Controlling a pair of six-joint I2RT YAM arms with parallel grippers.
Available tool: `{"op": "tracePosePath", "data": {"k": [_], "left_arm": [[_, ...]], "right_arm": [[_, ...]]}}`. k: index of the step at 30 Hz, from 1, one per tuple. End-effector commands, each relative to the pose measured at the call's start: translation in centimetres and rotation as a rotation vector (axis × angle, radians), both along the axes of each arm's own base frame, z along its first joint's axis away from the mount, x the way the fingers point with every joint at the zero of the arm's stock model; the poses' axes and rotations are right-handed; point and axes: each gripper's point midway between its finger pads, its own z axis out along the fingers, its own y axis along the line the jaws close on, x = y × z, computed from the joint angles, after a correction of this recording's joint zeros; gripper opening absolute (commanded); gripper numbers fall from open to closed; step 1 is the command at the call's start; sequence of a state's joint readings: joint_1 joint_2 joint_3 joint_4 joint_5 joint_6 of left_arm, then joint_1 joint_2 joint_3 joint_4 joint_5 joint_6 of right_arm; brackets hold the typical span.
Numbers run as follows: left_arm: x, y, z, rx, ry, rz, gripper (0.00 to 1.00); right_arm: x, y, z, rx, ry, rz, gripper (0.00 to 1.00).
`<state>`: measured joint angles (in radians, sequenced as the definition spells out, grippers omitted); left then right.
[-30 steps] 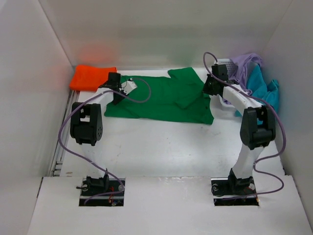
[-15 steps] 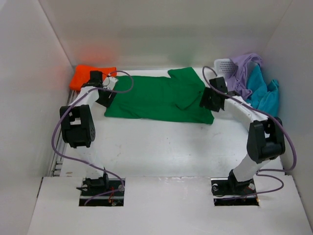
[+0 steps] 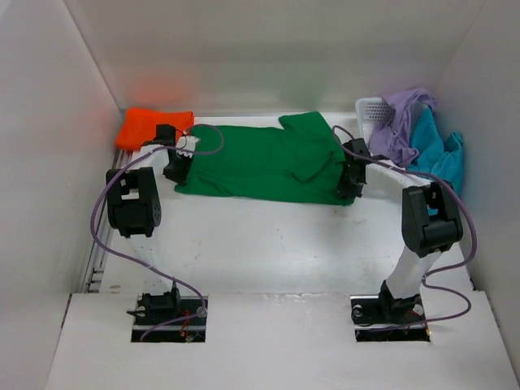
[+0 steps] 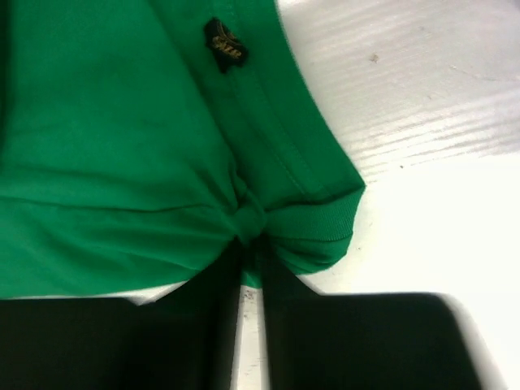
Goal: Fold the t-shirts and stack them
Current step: Fold the flattened tshirt in 1/3 of the way
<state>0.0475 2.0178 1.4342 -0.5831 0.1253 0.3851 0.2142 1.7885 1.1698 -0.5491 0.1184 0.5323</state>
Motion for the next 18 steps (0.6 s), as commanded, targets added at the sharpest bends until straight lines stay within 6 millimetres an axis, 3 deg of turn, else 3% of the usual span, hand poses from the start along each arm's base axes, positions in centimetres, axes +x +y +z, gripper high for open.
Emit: {"op": "tracePosePath", "data": {"k": [1,3,9,14,18], "left_arm": [[-1.5,-1.7,-2.3,-0.047,0.081,-0.019,0.06],[-2.3,-1.0,-2.0,-0.036,0.080,-0.022,0.00],[-6.0,3.5,1.1,0.078,0.048,-0.039,0.00],[-10.6,5.5,2.2,0.156,0.091,-0.066,0.00],[-15.9,5.9,1.4,0.185,0.213,-0.091,0.05]], "right_arm": [[0.5,-0.2,0.9,0.014,-0.001,-0.006,0.07],[-0.4,-0.6,1.2,0.012,-0.001,-0.014,0.00],[-5.1,-1.9,1.7,-0.009,0.036,-0.029,0.00],[-9.3,-1.5,1.1,-0.002,0.092,-0.033,0.00],[-13.1,-0.4,0.7,-0.015,0.160,-0.008,0.00]]}}
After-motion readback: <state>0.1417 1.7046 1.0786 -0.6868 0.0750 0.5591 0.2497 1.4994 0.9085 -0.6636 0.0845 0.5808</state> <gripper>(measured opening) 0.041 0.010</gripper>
